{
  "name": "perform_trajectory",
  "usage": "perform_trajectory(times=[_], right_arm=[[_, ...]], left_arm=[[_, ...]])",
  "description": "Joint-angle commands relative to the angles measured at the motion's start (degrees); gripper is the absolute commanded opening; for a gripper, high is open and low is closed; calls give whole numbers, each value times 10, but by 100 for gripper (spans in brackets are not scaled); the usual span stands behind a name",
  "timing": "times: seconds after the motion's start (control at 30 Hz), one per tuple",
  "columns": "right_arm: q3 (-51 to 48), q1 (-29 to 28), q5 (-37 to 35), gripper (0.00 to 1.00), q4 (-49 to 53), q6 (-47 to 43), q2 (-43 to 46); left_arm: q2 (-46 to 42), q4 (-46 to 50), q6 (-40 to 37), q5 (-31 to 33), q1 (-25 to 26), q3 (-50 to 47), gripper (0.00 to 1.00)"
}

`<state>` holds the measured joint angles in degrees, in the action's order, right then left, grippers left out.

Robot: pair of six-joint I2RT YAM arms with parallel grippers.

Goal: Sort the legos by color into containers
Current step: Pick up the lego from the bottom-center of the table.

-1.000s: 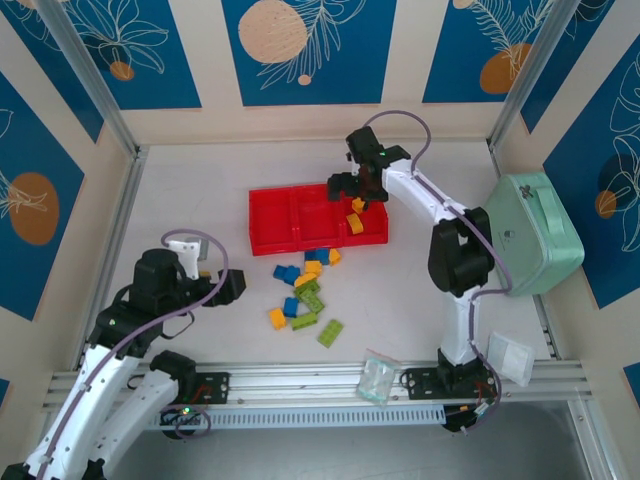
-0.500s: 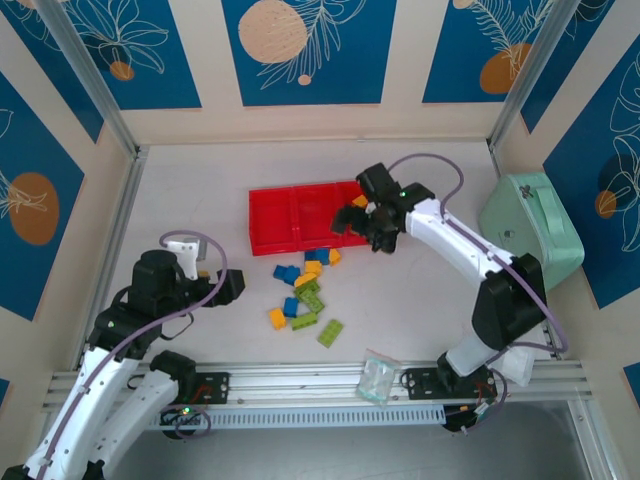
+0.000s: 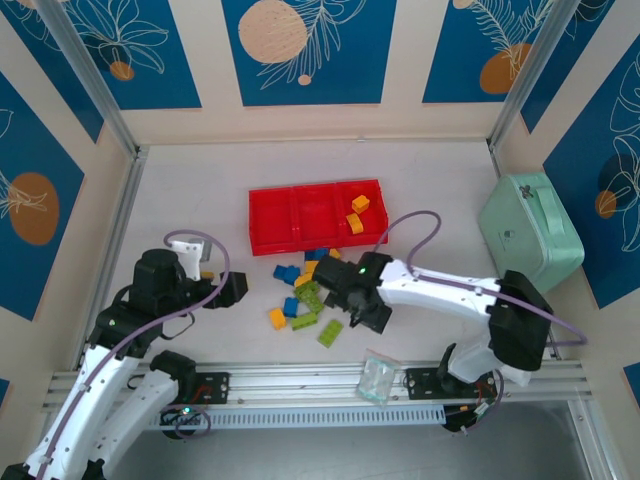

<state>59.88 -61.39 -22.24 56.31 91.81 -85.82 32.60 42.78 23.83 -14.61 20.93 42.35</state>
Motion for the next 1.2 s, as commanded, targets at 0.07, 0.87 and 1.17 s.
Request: perform_trajectory(times=[0.07,0.87,1.17], right_arm=[[18,-26,10,91,-10,44,-48],[8,-58,48,58,-123,12,-154],[-28,-50,28,43,-147,-11,-153]], left_arm=[[1,-10,-11,-23,5,-6,99],[8,-13,-13,-31,6,-7,99],[6,-13,-12,-20,6,-9,99]])
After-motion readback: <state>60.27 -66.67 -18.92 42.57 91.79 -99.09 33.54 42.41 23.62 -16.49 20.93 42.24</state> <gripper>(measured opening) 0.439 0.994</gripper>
